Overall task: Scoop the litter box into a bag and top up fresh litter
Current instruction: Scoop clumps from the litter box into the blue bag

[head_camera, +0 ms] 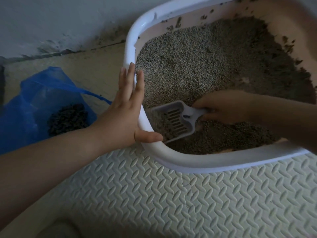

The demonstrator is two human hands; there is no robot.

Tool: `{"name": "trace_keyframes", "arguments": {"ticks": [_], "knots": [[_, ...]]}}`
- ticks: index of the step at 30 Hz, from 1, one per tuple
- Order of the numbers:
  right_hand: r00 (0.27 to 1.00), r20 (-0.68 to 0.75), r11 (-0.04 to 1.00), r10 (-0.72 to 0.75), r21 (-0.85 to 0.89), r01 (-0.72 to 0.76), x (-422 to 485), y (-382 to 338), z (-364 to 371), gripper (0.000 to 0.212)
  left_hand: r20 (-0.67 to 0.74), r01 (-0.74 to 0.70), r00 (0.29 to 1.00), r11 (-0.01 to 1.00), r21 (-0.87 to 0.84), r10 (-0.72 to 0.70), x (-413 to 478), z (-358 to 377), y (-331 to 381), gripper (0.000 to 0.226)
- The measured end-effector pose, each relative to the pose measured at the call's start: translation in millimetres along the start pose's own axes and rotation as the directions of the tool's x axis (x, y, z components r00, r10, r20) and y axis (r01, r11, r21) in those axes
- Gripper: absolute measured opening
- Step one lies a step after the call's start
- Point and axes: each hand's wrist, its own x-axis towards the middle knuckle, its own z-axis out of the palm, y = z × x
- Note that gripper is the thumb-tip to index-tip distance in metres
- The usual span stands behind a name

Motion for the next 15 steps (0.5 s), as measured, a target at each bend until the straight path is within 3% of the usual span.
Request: {"name": "trace_keyframes", "arguments": {"ticks": [2, 5, 7, 15], "knots": [[0.993, -0.095, 0.994, 0.063, 0.099, -0.053, -8, 2, 6, 0.018, 0.003, 0.003, 1.0, 1.0, -0.007, -0.003, 0, 0, 0, 0.141], [0.956, -0.25, 0.987, 0.152, 0.098, -0.131, -23, 7, 4, 0.004, 0.018, 0.018, 1.0, 1.0, -0.014, -0.018, -1, -2, 2, 0.142], [0.93, -0.321, 0.983, 0.178, 0.091, -0.157, -32, 9, 3, 0.007, 0.027, 0.028, 0.999, 1.0, -0.014, -0.028, -2, -3, 5, 0.144], [0.862, -0.404, 0.949, 0.306, 0.197, -0.245, -58, 3, 5, 0.013, 0.039, 0.036, 0.999, 0.999, -0.03, -0.034, -3, -6, 7, 0.141]]}}
